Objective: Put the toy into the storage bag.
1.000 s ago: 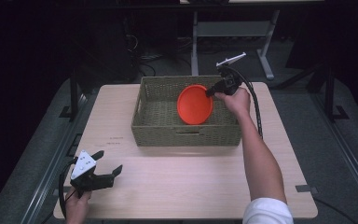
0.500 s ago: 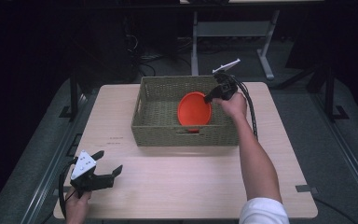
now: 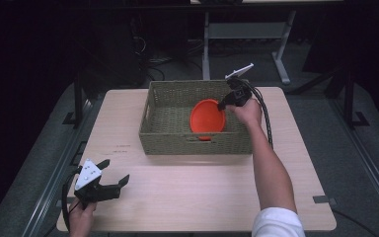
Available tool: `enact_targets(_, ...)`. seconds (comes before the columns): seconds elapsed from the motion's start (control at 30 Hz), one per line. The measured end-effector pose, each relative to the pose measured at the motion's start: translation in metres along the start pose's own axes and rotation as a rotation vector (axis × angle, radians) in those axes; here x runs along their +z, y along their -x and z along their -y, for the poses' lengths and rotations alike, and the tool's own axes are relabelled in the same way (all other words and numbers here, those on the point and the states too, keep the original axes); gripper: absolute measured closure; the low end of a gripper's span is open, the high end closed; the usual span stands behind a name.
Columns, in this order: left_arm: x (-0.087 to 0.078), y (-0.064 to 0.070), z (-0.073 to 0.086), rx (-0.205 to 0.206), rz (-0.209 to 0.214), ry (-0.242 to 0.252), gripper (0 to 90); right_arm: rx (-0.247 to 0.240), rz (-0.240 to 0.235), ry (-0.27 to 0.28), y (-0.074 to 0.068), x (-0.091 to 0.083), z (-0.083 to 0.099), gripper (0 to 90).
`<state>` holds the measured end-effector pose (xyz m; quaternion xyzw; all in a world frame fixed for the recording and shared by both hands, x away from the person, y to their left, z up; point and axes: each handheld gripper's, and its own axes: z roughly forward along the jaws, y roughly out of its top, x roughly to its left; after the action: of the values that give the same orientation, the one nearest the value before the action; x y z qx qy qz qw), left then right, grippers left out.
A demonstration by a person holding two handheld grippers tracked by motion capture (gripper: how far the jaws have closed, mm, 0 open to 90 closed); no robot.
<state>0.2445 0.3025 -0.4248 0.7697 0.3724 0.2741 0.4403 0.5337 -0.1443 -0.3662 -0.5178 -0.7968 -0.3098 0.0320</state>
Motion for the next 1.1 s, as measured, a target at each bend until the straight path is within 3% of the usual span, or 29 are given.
enact_targets(0.13, 0.0002, 0.0007, -0.0001, -0.001, 0.000, 0.003, 12.9, 0.007, 0.009, -0.008, 0.0017, 0.0007, 0.0006, 80.4)
enact_targets(0.23, -0.0005, 0.0007, -0.0001, 0.004, -0.001, 0.002, 12.9, 0.030, 0.011, -0.015, 0.0023, 0.0015, 0.0010, 74.3)
enact_targets(0.53, -0.0013, 0.0014, -0.0004, 0.006, -0.002, 0.003, 12.9, 0.021, 0.068, -0.067, 0.0002, 0.0074, 0.0019, 61.0)
enact_targets(1.1, -0.0028, 0.0019, 0.0001, 0.001, -0.006, 0.005, 12.8, 0.046, 0.076, -0.080, 0.0036, 0.0076, 0.0072, 56.9)
